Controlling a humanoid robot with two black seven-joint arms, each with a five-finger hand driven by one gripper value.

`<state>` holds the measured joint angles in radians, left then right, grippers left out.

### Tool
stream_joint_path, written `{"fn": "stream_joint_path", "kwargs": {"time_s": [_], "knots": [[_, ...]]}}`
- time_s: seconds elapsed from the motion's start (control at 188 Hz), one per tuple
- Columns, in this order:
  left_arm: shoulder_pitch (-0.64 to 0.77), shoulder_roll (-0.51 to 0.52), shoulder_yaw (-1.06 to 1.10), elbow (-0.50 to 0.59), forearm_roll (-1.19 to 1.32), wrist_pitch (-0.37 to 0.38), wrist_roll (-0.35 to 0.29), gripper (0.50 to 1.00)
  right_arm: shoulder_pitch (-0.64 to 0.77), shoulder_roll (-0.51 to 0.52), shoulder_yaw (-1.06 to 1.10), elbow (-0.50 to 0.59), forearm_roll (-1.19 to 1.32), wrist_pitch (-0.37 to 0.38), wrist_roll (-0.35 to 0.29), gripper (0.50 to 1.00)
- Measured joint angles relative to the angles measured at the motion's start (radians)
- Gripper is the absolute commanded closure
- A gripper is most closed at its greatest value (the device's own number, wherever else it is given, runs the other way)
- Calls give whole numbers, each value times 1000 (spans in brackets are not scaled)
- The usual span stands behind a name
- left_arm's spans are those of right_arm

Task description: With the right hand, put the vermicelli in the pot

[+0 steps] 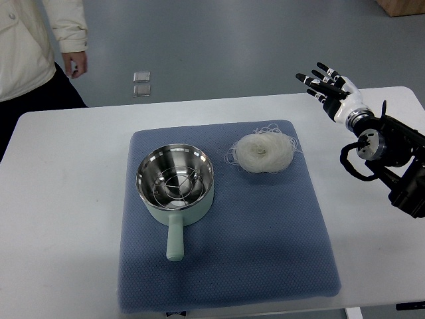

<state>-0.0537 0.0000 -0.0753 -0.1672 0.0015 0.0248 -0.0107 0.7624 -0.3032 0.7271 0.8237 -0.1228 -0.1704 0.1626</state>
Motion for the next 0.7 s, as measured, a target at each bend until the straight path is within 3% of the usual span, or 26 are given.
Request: {"fn": "stream_joint_path", "kwargs": {"time_s": [0.701], "knots": [[0, 0, -1, 0, 0, 0, 0, 500, 3, -7, -3, 0, -11, 1, 2, 581]]}}
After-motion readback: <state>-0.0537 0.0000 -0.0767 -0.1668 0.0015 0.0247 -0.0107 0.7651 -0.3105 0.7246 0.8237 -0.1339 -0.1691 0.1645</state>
